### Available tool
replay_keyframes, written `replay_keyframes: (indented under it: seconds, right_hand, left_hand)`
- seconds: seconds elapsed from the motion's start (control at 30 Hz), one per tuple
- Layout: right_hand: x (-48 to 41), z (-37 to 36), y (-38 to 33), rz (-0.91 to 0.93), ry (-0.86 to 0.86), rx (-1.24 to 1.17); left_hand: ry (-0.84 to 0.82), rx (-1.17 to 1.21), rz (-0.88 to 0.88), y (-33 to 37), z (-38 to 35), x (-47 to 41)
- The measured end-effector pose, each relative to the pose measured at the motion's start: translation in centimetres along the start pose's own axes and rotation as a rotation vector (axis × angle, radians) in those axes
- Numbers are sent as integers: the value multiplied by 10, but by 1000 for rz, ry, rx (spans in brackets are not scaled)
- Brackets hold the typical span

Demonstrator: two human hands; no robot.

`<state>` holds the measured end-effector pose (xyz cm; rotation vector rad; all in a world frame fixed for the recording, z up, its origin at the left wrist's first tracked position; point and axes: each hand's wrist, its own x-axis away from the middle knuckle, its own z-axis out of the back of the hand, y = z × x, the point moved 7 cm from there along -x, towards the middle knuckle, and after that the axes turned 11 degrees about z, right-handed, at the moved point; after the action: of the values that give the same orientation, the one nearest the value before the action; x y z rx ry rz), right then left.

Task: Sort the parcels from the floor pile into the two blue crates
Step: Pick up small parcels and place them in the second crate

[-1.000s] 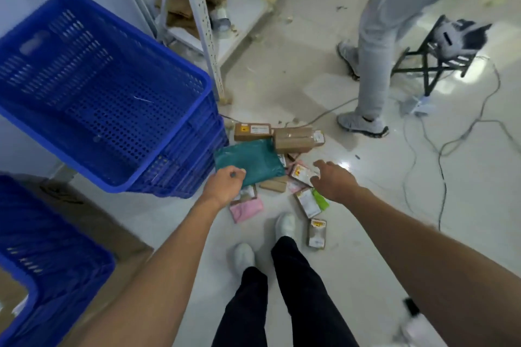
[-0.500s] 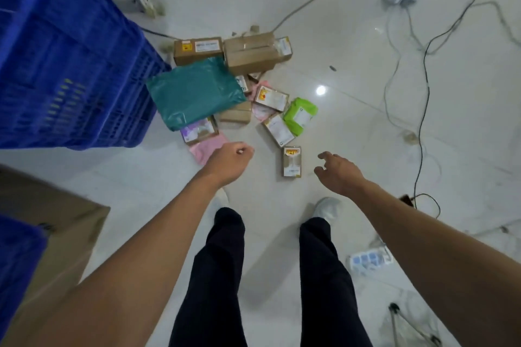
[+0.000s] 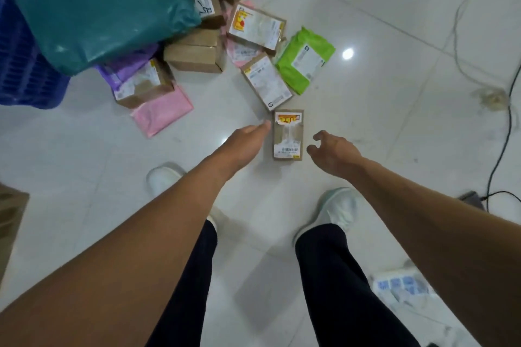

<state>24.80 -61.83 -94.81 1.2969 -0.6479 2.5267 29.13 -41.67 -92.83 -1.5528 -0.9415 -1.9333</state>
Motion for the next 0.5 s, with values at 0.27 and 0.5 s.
replay_keyframes:
  seconds: [0.27,0.5]
  right_hand:
    - [-113,-60,42,-93,151,-423]
    - [-155,-86,41,-155,177,-782]
  left_hand:
    - [-83,329,125,-7,-56,-134]
    - [-160,526,137,-6,-81,-165]
